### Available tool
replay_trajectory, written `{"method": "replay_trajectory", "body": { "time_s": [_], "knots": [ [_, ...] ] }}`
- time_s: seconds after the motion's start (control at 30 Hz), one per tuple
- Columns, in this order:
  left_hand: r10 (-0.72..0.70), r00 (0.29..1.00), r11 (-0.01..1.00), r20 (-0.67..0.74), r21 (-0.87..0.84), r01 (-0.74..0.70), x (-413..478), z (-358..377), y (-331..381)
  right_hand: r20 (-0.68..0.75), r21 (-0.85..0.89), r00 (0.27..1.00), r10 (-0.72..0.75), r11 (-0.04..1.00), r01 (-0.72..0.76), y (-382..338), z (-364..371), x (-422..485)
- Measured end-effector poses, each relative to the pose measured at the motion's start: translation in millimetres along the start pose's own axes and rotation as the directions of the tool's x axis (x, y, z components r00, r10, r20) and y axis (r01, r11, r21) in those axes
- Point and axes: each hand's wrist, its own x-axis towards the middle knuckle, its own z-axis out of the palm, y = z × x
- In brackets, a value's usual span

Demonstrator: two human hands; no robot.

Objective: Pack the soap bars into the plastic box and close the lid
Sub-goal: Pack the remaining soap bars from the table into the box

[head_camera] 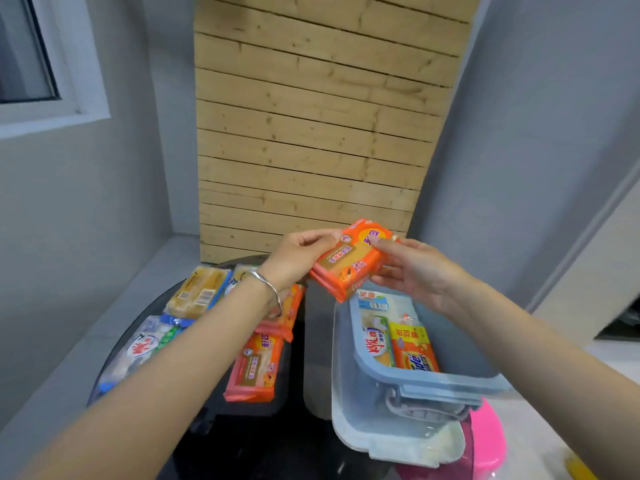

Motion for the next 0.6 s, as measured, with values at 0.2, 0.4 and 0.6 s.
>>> {"method": "replay_trajectory", "body": {
  "time_s": [0.2, 0.4, 0.6],
  "knots": [
    [0.048, 0.996, 0.999, -0.076, 0.007, -0.047, 27, 49, -21, -0.032, 0.062, 0.997, 0.067, 0.996, -0.065, 9, -39, 22],
    [0.095, 0.987, 0.964, -0.133, 0.261, -0.058, 42, 42, -53, -0.132, -0.027, 0.989, 0.069, 0.997, -0.073, 33, -68, 57],
    [0.058, 0.996, 0.986, -0.066, 0.163, -0.046, 42, 39, -82, -0.091, -0.055, 0.980, 0.177, 0.982, -0.182, 62, -64, 86]
  ]
}}
